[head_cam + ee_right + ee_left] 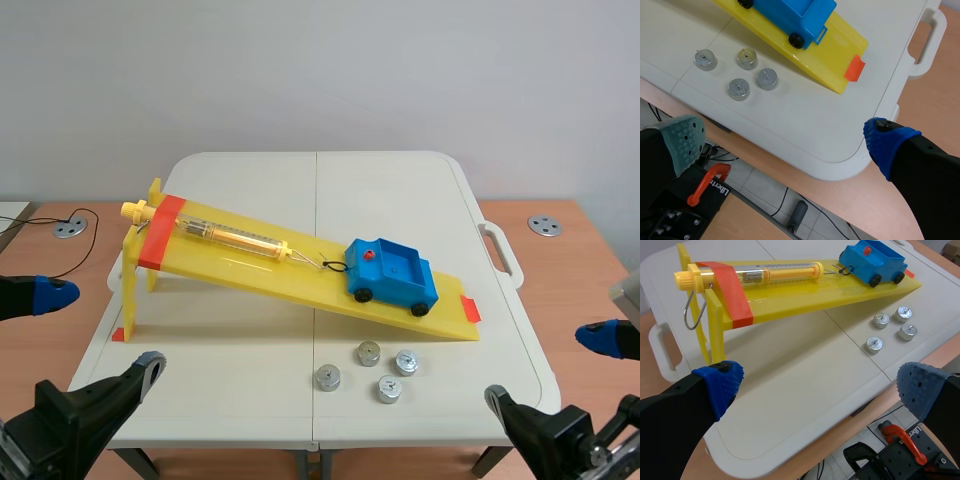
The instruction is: Place the four metal weights on the blue cart on the ramp.
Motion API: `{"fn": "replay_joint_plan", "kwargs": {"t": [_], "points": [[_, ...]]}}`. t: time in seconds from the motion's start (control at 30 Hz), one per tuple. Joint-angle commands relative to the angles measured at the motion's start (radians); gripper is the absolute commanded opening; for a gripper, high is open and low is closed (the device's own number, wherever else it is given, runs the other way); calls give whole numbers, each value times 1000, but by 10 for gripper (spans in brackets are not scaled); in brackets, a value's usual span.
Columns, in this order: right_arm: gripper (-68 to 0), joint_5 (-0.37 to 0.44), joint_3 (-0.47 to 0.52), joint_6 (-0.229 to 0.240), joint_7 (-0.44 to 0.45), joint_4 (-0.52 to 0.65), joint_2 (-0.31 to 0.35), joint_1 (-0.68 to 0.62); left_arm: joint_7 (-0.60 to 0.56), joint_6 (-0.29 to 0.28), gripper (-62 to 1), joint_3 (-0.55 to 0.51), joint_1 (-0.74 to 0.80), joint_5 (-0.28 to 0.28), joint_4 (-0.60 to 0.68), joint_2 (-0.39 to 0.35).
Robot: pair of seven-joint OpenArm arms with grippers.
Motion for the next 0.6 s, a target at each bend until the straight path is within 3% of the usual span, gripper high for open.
{"fn": "replay_joint_plan", "kwargs": {"t": [0.0,0.57], "points": [[-14,41,39,-40,94,96,43,6,-151,-16,14,-13,24,-74,76,-20],[-14,41,39,-40,66,96,43,6,-127,-16,14,-13,24,-74,76,-20]]}}
